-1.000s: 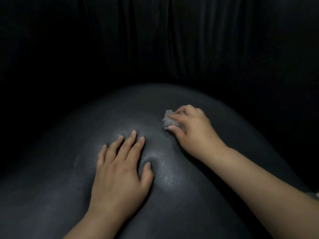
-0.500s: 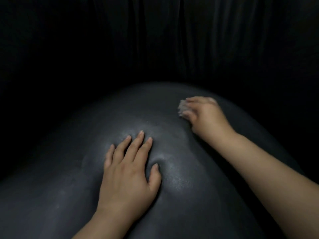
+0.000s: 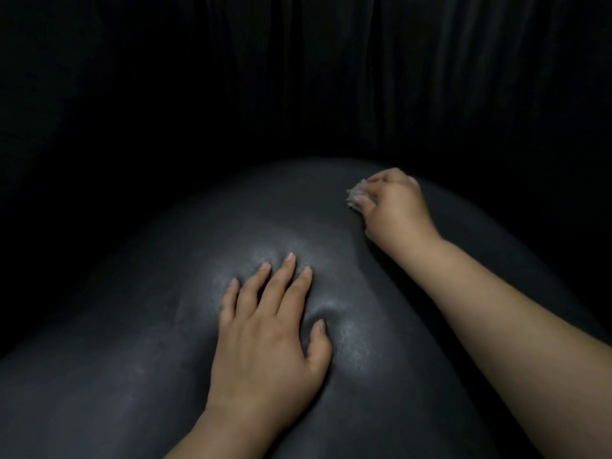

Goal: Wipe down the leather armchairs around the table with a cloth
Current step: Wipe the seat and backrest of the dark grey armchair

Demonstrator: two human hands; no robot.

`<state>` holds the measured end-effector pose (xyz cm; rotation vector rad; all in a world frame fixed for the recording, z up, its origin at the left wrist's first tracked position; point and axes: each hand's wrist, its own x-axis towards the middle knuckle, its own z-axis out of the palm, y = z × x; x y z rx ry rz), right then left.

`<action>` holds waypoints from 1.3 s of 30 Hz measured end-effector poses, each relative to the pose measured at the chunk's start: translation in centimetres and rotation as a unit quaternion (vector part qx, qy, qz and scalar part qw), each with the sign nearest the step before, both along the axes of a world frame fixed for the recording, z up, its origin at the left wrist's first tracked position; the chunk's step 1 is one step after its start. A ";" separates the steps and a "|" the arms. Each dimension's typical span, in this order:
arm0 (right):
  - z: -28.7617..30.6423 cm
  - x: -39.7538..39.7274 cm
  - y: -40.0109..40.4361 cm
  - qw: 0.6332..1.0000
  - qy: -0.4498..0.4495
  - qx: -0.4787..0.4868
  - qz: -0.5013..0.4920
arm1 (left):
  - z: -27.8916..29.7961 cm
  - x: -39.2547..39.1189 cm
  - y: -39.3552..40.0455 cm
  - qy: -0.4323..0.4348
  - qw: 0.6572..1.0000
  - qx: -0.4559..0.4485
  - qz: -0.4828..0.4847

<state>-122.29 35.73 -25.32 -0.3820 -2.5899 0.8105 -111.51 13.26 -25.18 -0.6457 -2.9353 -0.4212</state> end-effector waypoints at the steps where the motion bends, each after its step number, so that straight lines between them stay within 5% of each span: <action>1: -0.2 -0.4 -0.9 1.000 -0.015 0.022 0.016 | -0.1 -0.1 0.0 0.001 1.000 0.001 -0.001; 8: 1.1 -0.2 -9.1 0.975 -0.019 0.077 0.207 | -0.1 -0.2 -0.1 -0.002 1.000 -0.004 -0.002; 13: 1.7 0.4 -3.5 0.989 -0.023 0.089 0.120 | -0.2 -0.2 -0.2 0.001 1.000 0.008 -0.004; 19: 2.2 1.3 -6.7 0.975 -0.031 0.112 0.191 | -0.2 -0.3 -0.1 0.000 1.000 0.009 -0.005; 25: 2.6 1.8 -0.2 0.995 -0.026 0.053 0.078 | -0.2 -0.3 -0.2 -0.002 1.000 0.018 -0.003; 31: 2.9 5.4 -3.1 0.979 -0.041 0.113 0.164 | -0.1 -0.2 -0.2 0.002 1.000 0.005 0.000; 36: 2.9 7.7 0.6 0.996 -0.020 0.061 0.054 | -0.1 -0.1 -0.1 0.001 1.000 0.002 0.008; 39: 2.8 8.9 -1.2 0.994 0.001 0.082 0.077 | 0.0 0.0 0.0 0.002 1.000 -0.002 0.014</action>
